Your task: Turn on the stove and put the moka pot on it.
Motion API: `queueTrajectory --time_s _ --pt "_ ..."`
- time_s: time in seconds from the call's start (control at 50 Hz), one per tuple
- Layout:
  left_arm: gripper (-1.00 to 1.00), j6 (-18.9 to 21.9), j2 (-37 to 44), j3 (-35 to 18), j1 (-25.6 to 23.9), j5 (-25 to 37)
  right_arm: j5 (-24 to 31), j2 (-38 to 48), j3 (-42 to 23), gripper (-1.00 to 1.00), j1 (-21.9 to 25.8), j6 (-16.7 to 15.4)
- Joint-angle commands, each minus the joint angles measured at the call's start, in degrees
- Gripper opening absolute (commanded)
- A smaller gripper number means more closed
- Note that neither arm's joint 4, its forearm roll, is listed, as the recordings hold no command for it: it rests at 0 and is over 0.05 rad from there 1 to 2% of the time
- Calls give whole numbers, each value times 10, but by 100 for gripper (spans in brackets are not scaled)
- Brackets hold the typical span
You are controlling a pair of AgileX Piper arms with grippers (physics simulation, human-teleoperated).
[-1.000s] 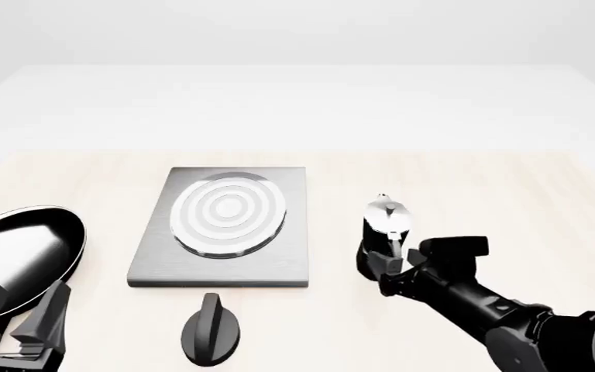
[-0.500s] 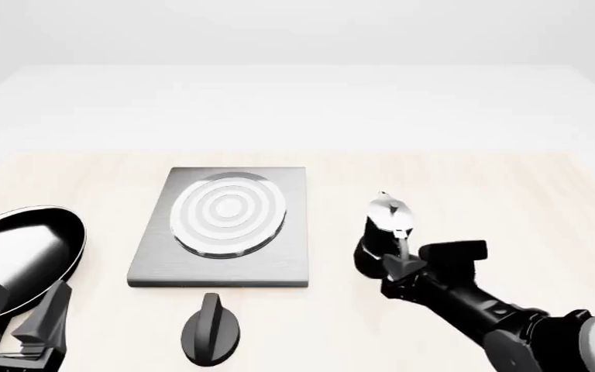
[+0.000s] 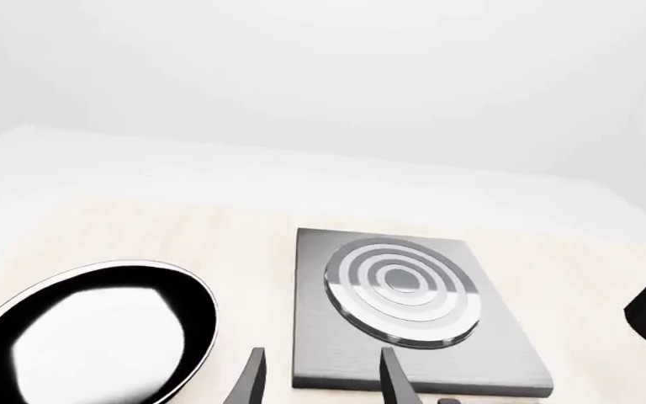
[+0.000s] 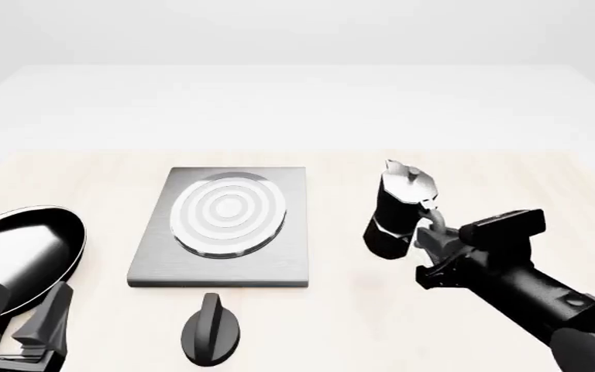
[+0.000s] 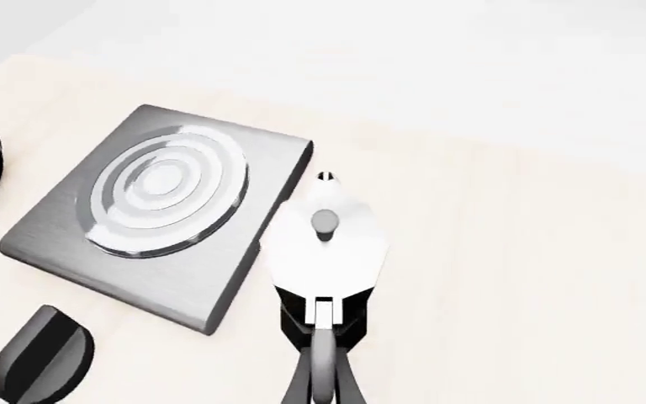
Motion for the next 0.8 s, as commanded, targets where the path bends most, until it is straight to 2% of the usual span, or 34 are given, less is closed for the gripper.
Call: queueTrajectory --time_s 0.02,0.28,0.58,0.8 --pt "100 1 -8 -2 -3 8 150 -124 -71 -100 11 -28" --pt "100 -2 -20 -7 1 21 184 -95 -132 -100 59 -23" --pt "100 -10 -38 -7 -6 26 182 -27 -186 -100 107 -46" --pt "100 -18 -41 -4 -2 27 172 26 -229 -100 129 -44"
